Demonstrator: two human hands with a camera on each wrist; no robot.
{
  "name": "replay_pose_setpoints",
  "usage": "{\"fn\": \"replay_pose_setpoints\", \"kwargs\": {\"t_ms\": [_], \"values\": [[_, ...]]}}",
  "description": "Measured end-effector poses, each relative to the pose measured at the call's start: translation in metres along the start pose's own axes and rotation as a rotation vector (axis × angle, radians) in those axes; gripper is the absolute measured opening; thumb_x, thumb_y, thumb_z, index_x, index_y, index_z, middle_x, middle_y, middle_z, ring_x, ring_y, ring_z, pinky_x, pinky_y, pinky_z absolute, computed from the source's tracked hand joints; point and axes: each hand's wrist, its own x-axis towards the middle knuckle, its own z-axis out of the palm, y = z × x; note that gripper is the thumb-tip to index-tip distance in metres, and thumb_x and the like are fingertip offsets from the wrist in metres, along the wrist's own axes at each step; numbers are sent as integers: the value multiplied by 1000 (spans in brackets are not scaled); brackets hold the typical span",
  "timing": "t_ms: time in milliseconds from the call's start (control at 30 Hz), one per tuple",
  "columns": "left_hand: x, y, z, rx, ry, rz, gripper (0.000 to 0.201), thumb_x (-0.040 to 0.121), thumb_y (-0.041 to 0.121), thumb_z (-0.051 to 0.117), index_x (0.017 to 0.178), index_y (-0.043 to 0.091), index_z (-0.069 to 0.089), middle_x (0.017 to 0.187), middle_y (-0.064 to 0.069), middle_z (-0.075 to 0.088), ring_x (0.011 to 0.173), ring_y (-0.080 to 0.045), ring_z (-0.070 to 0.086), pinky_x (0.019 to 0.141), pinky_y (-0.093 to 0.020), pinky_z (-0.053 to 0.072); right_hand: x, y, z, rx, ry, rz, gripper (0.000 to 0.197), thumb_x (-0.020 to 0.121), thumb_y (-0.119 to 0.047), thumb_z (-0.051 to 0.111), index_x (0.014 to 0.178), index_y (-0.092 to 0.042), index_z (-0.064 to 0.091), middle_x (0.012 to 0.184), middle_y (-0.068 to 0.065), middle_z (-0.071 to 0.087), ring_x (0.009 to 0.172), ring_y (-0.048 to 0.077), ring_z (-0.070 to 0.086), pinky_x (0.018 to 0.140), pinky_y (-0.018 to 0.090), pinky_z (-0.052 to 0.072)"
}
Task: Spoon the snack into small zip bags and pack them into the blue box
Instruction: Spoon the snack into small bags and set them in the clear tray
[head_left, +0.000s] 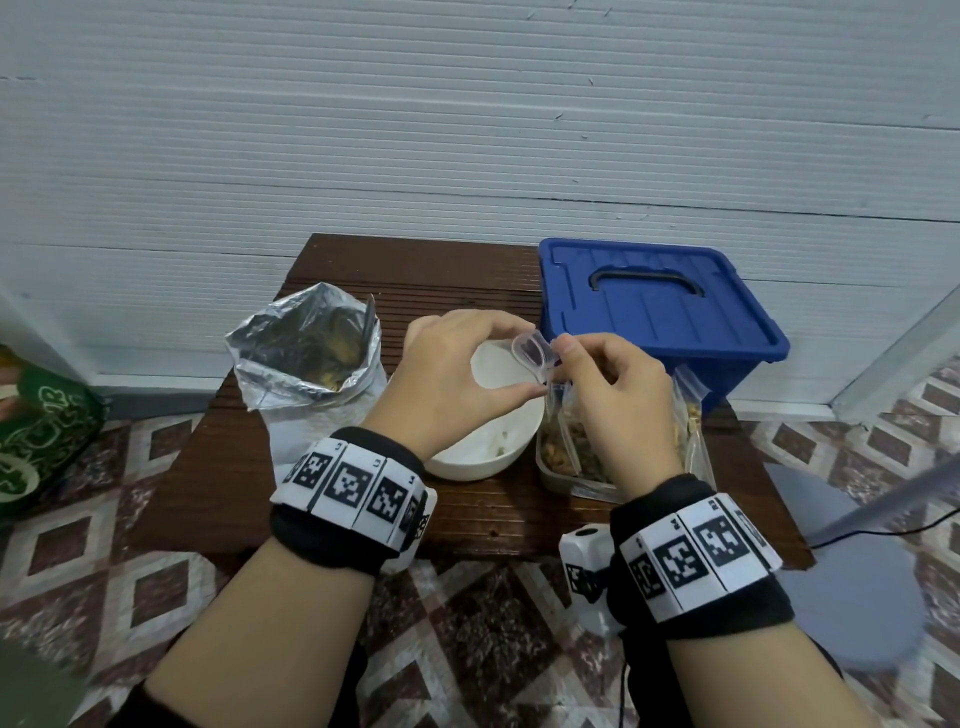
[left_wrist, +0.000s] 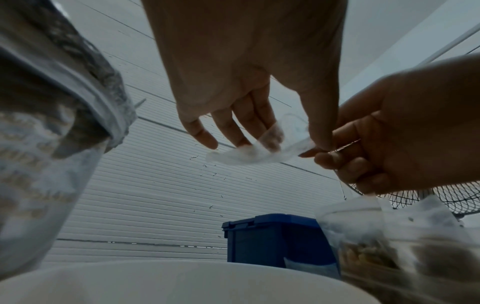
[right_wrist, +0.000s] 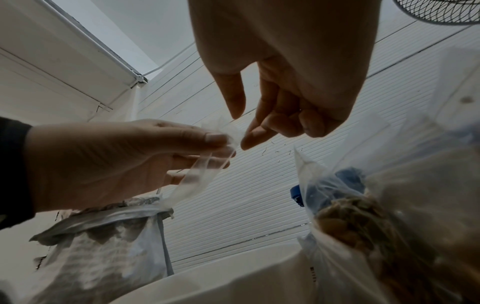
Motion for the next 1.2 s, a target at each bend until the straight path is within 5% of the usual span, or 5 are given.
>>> {"fn": "replay_pose_setpoints", "kwargs": {"t_ms": [167, 433, 600, 733, 1200], "values": [[1, 1, -1, -30, 45, -36, 26, 74, 43, 79, 97, 35, 69, 97, 21, 69, 99, 4, 57, 102, -35, 36, -2, -2, 0, 28, 26, -25, 10, 91, -30, 60, 88, -24, 67, 81, 3, 69, 76, 16, 60, 66, 19, 46], [-1, 5, -5, -43, -7, -51, 59, 62, 52, 84, 114, 31, 68, 98, 30, 61, 105, 8, 56, 104, -38, 39, -3, -4, -1, 27, 7, -93, 8, 90, -27, 62, 88, -23, 69, 78, -3, 68, 75, 15, 60, 67, 22, 47], [-3, 17, -21, -143, 99, -34, 58, 63, 38, 87, 114, 19, 68, 110, 13, 67, 104, 12, 56, 90, -4, 38, -1, -5, -3, 76, 84, -117, 17, 93, -28, 58, 90, -17, 70, 81, -5, 68, 74, 4, 57, 66, 11, 41], [-4, 25, -57, -163, 243, -76, 58, 65, 40, 85, 117, 23, 67, 111, 13, 67, 103, 5, 59, 88, -7, 42, 1, -10, 2, 38, 76, -125, 20, 94, -32, 57, 88, -18, 70, 84, -6, 68, 83, 8, 59, 70, 14, 42], [-35, -42, -140, 39, 327, -441, 54, 62, 45, 85, 110, 31, 65, 98, 23, 63, 96, 14, 55, 77, 2, 35, 22, -49, 103, -171, -298, -163, 46, 82, -52, 65, 117, -22, 65, 94, -2, 65, 90, 6, 56, 72, 13, 39]]}}
